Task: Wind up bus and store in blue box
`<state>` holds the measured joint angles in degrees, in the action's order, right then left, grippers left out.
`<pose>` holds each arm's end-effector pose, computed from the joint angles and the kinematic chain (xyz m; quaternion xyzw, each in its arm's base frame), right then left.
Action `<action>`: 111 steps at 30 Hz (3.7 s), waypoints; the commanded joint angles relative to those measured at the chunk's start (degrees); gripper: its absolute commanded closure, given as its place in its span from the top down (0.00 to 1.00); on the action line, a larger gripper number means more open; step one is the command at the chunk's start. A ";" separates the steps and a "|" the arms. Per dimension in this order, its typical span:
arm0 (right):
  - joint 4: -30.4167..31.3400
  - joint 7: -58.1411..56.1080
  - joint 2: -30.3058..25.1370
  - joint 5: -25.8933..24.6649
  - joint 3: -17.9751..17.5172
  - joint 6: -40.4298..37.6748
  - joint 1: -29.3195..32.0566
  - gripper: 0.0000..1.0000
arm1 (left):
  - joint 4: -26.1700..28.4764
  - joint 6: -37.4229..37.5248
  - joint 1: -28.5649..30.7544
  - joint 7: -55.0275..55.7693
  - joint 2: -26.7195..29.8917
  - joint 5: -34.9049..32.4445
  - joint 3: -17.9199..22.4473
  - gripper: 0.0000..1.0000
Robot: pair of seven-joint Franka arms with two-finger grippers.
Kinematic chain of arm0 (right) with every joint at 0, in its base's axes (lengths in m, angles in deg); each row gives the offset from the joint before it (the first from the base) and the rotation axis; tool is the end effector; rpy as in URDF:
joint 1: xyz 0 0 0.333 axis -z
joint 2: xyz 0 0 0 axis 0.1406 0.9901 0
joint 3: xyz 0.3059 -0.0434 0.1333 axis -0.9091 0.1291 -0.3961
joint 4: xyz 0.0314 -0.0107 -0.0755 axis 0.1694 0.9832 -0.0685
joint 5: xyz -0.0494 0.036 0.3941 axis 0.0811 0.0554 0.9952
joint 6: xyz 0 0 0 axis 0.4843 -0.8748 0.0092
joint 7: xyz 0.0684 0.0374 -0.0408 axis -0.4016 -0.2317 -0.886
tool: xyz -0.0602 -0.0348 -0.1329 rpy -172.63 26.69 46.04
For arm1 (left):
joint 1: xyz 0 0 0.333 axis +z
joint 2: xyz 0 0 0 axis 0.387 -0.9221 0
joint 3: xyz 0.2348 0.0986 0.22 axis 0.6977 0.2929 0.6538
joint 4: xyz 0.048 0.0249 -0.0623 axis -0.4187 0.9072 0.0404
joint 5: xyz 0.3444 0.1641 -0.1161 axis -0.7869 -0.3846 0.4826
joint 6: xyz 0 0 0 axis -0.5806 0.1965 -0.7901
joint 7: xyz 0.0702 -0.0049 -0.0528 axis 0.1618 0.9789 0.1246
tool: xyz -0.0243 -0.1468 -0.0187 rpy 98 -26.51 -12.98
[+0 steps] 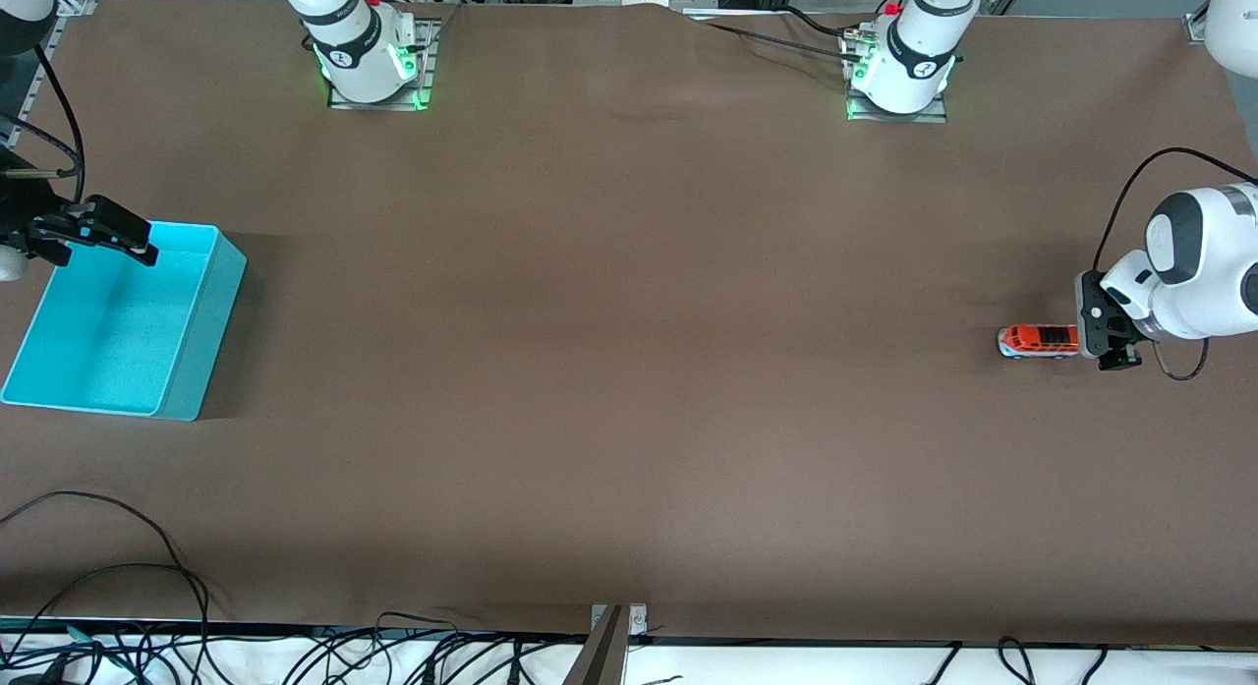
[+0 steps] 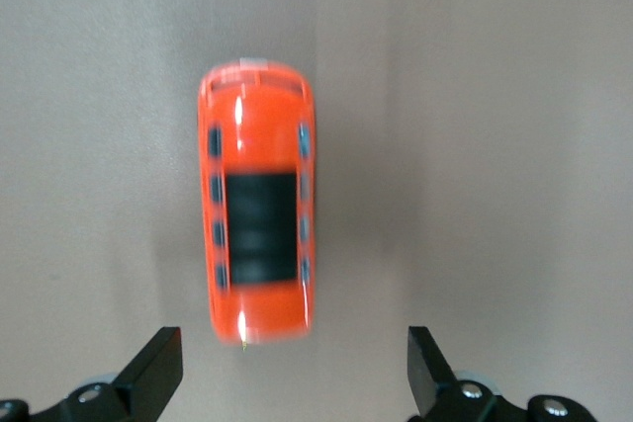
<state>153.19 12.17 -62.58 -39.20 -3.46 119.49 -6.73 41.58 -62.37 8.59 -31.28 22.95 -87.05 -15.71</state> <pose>0.5965 -0.0232 0.5674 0.9996 0.0100 0.0241 0.0047 0.5669 0.2187 0.2087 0.7076 -0.6962 -0.1168 0.0306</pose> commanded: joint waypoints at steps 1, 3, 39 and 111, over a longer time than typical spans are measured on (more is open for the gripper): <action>-1.16 -0.32 0.14 -0.28 -0.11 -0.98 -0.03 1.00 | 0.47 2.37 0.37 2.52 2.41 -1.92 -1.68 1.00; -1.07 -0.32 0.14 -0.28 -0.11 -0.98 -0.03 1.00 | 0.47 2.45 0.37 3.13 3.28 -1.92 -1.86 1.00; -1.07 -0.32 0.14 -0.28 -0.11 -1.06 -0.03 1.00 | -28.18 38.84 -0.42 38.10 10.93 15.84 -9.68 1.00; 8.05 0.38 1.29 -0.01 -0.11 4.90 -0.82 1.00 | -2.17 23.64 -25.81 86.45 36.77 20.84 10.69 1.00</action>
<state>154.28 12.24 -58.08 -39.19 -3.53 119.38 -7.25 26.26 -33.62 -12.70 56.70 48.15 -67.99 -9.63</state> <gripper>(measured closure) 0.000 0.000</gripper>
